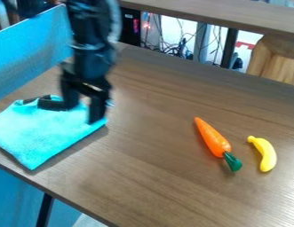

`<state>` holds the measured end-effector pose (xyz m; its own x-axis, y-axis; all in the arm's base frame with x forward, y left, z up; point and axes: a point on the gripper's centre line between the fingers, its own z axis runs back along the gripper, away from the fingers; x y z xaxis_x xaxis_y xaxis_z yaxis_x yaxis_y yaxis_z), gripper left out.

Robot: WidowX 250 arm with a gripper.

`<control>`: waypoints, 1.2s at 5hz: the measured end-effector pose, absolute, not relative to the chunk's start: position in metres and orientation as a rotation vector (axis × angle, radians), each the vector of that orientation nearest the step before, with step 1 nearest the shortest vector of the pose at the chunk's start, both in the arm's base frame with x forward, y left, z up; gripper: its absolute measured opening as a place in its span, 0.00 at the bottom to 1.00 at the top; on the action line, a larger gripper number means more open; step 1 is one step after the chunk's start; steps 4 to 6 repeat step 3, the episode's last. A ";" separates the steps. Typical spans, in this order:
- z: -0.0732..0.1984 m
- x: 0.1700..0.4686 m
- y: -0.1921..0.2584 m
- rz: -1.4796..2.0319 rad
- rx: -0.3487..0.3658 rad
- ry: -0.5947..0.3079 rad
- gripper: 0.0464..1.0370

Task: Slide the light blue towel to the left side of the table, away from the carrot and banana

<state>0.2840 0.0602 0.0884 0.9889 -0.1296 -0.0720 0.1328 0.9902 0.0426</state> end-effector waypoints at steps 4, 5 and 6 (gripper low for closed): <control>0.099 0.312 -0.029 -0.336 0.037 0.107 0.96; 0.099 0.312 -0.029 -0.336 0.037 0.107 0.96; 0.099 0.312 -0.029 -0.336 0.037 0.107 0.96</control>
